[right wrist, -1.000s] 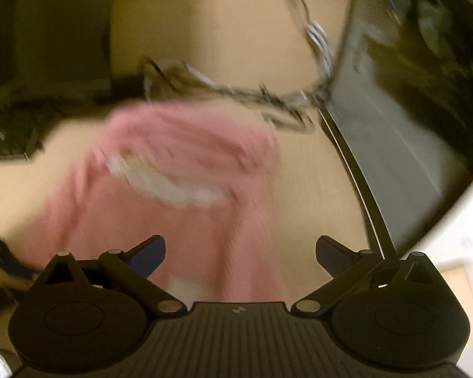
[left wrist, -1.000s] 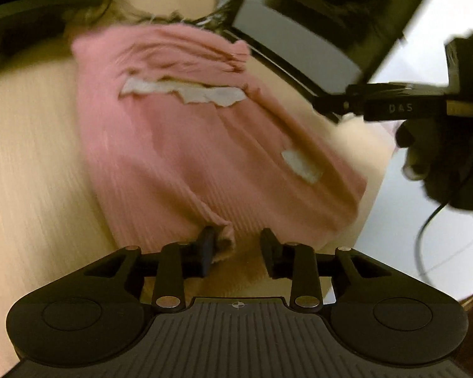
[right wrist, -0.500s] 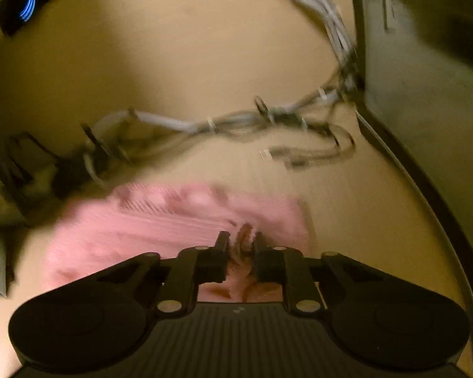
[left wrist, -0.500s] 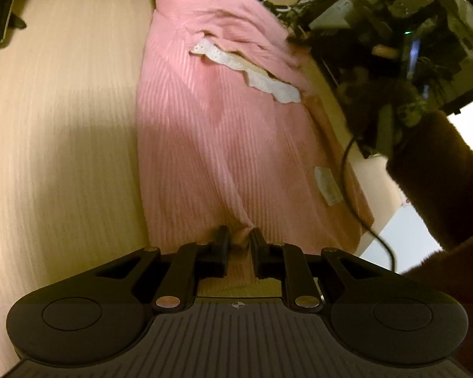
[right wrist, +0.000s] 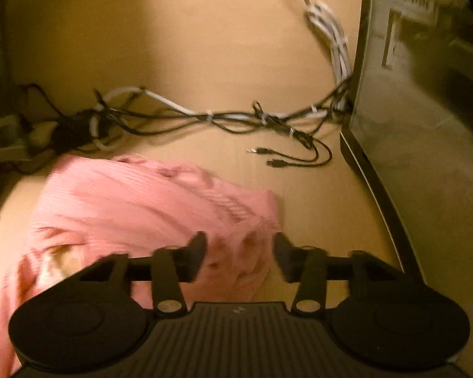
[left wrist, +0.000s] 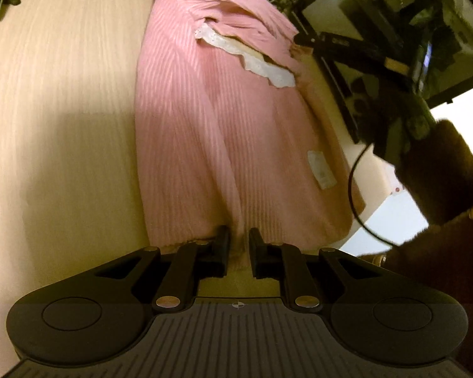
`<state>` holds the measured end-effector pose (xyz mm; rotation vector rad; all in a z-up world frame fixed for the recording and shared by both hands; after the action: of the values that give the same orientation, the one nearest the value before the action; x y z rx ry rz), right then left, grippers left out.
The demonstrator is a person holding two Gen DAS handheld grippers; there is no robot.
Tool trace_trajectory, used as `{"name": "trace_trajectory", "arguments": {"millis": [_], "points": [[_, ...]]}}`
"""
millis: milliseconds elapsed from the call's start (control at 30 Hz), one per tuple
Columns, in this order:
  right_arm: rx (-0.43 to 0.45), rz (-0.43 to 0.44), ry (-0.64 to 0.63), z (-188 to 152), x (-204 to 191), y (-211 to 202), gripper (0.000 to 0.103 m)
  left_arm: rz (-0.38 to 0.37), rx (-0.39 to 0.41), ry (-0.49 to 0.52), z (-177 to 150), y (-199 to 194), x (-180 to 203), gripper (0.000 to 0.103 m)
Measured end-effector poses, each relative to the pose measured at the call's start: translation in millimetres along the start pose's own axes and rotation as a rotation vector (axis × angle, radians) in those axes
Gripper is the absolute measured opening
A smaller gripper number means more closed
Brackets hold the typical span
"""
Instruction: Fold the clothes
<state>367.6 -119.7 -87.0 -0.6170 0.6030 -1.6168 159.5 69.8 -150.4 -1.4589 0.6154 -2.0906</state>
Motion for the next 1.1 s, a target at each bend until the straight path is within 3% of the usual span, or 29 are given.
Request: {"name": "trace_trajectory", "arguments": {"millis": [100, 267, 367, 433, 500, 567, 667, 733, 800, 867, 933, 967, 1033, 1100], "points": [[-0.005, 0.042, 0.018, -15.6, -6.3, -24.8, 0.054, -0.029, 0.001, 0.012, -6.0, 0.0, 1.4, 0.015], [-0.017, 0.272, -0.068, -44.7, -67.0, -69.9, 0.054, -0.066, -0.032, 0.060, -10.8, -0.9, 6.4, 0.017], [-0.036, 0.399, -0.183, -58.9, -119.7, -88.5, 0.052, -0.079, -0.056, 0.121, -4.8, -6.3, 14.7, 0.036], [-0.002, 0.373, -0.233, -56.8, -129.9, -91.6, 0.052, -0.097, -0.045, 0.178, 2.8, -23.7, 24.7, 0.054], [0.039, 0.321, -0.215, -47.2, -118.3, -93.1, 0.052, -0.120, -0.008, 0.224, 15.0, -45.5, 34.4, 0.088], [0.064, 0.255, -0.152, -34.6, -90.3, -89.6, 0.052, -0.137, 0.062, 0.254, 35.9, -68.1, 41.5, 0.094], [0.071, 0.136, -0.071, -16.0, -45.2, -71.8, 0.035, -0.109, 0.194, 0.263, 82.8, -88.3, 42.1, 0.093], [0.046, 0.084, -0.011, -7.4, -19.6, -49.2, 0.033, -0.034, 0.257, 0.261, 116.5, -80.9, 37.2, 0.089], [0.015, 0.017, 0.040, -3.7, 0.4, -22.8, 0.033, 0.062, 0.299, 0.259, 147.2, -65.4, 28.0, 0.077], [-0.017, -0.072, 0.071, -7.0, 16.5, 1.6, 0.033, 0.205, 0.314, 0.280, 172.5, -41.2, 12.8, 0.063], [-0.049, -0.052, 0.119, -13.5, 25.6, 19.0, 0.033, 0.360, 0.299, 0.352, 185.1, -17.4, 2.3, 0.059], [-0.060, -0.018, 0.145, -15.1, 26.7, 24.8, 0.033, 0.403, 0.280, 0.392, 187.9, -5.1, -0.7, 0.053], [-0.047, 0.063, 0.162, -7.7, 23.1, 23.2, 0.010, 0.452, 0.234, 0.455, 189.0, 12.0, -4.9, 0.049], [0.014, 0.114, 0.176, 13.5, 22.2, 9.3, 0.003, 0.476, 0.198, 0.505, 185.0, 17.6, -7.5, 0.046]]}}
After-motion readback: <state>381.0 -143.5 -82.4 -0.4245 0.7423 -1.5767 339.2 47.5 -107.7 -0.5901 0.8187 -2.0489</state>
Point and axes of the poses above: each gripper's, at about its wrist camera, not at the fingertips, and y roughly the way its jaws point, x to its right, z to its top, the point moved 8 cm from there along y, roughly the way its jaws point, and after that the axes turned 8 degrees about -z, right-handed, at the moved point
